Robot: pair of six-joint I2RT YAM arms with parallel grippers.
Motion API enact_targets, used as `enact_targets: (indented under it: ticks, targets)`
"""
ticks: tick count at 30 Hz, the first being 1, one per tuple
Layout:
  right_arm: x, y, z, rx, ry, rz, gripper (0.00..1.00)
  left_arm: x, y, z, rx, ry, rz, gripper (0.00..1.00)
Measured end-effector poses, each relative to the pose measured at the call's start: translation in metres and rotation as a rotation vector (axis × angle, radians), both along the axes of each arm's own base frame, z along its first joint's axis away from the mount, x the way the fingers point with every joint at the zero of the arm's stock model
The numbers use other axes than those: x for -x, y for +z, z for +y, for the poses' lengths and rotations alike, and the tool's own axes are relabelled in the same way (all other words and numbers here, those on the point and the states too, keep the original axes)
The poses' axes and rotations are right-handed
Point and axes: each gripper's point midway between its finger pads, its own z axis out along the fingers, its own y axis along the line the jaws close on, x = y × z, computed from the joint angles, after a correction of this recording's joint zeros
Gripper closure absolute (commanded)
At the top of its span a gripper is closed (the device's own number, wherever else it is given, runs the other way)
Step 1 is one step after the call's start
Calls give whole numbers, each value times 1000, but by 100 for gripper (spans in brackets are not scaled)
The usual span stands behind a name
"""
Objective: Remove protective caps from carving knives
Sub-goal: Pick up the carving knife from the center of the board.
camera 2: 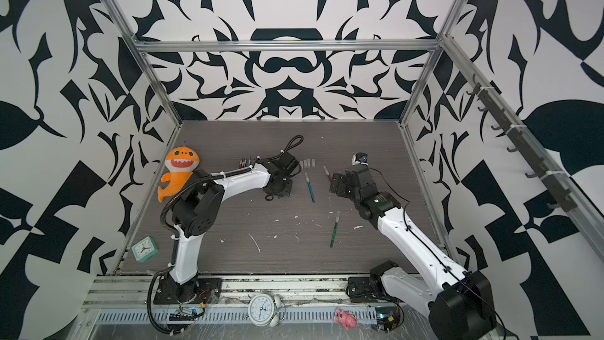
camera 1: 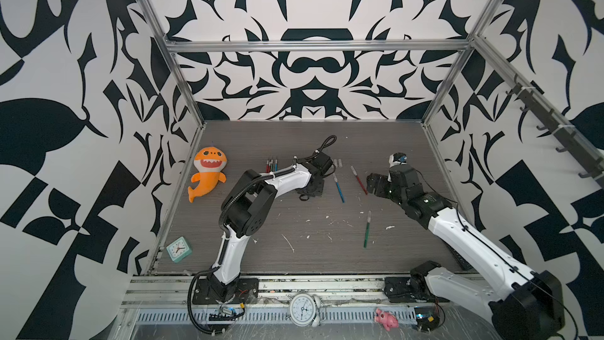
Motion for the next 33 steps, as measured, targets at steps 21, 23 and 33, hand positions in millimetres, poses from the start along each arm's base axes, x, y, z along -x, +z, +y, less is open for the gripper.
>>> enact_targets:
  ticks: [21,23,33]
  targets:
    - [-2,-26,43,-142,150,116,9,44,41,-1,231,-83,-22,100]
    - [-4,-29,51,-175,161,130,14,48,53,-7,284,-108,-46,100]
    - [-20,-37,108,-290,246,188,31,82,62,-36,379,-245,-65,100]
